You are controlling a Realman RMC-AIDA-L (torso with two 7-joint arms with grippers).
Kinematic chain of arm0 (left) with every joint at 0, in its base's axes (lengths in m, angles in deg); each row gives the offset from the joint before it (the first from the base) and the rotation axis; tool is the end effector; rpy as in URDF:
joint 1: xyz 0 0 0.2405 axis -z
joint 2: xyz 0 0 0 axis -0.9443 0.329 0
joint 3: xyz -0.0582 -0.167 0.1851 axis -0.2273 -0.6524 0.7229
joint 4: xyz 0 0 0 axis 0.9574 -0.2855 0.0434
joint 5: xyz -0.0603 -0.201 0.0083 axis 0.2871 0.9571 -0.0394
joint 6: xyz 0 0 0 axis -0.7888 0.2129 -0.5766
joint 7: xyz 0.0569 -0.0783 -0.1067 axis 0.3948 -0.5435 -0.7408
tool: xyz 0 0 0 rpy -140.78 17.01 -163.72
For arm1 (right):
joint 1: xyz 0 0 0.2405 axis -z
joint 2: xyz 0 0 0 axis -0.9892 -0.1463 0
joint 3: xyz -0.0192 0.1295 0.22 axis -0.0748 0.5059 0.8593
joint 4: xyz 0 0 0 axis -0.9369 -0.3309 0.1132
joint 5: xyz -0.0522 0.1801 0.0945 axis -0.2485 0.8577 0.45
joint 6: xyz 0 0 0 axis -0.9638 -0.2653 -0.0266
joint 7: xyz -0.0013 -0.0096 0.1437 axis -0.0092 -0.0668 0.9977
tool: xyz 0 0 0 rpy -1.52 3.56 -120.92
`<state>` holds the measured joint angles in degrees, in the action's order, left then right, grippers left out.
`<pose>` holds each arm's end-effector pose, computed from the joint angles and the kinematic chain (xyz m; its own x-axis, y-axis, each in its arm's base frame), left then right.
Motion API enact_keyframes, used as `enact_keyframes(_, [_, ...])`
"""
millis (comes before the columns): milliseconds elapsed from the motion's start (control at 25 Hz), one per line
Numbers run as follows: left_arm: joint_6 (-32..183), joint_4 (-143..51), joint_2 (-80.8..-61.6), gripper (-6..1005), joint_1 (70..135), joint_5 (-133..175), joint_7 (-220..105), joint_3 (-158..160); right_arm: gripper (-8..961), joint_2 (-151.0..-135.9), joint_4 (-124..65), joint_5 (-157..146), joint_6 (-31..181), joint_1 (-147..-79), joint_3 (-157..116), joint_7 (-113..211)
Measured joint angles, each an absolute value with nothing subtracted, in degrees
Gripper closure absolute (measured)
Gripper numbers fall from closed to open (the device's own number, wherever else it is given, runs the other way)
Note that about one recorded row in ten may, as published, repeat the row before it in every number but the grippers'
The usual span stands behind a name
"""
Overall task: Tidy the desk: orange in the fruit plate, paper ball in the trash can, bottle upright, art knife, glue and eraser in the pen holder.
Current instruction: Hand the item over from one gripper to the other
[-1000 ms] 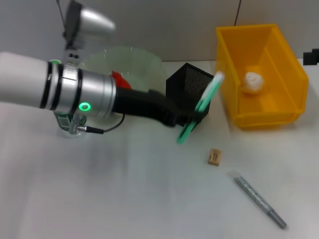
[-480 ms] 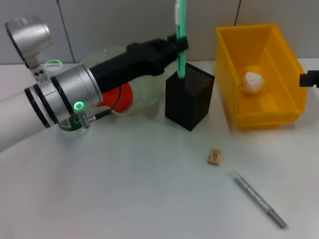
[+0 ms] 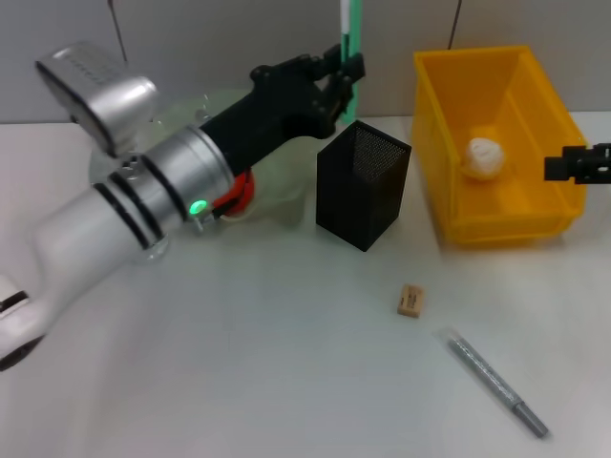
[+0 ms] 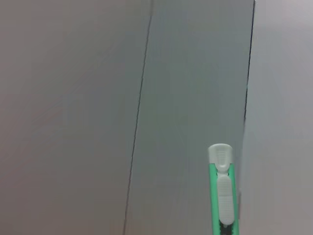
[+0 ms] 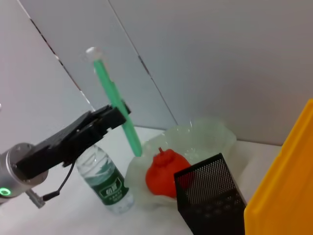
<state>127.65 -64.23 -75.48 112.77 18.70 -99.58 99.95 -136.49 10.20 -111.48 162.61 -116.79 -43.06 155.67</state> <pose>-0.1504 0.4014 -0.0620 0.5913 0.0042 0.8065 0.5055 -0.7811 -0.3666 0.2693 0.3702 0.1260 0.6282 -0.5906 -0.5066 -0.7311 -0.6708 -0.1247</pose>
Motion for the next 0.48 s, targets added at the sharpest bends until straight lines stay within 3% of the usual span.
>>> enact_keyframes(480, [113.05,-68.64,-75.48,804,115.32,30.65,-90.25,111.86,210,-137.70,9.97,-111.66,159.63,-117.68,-46.39,155.68])
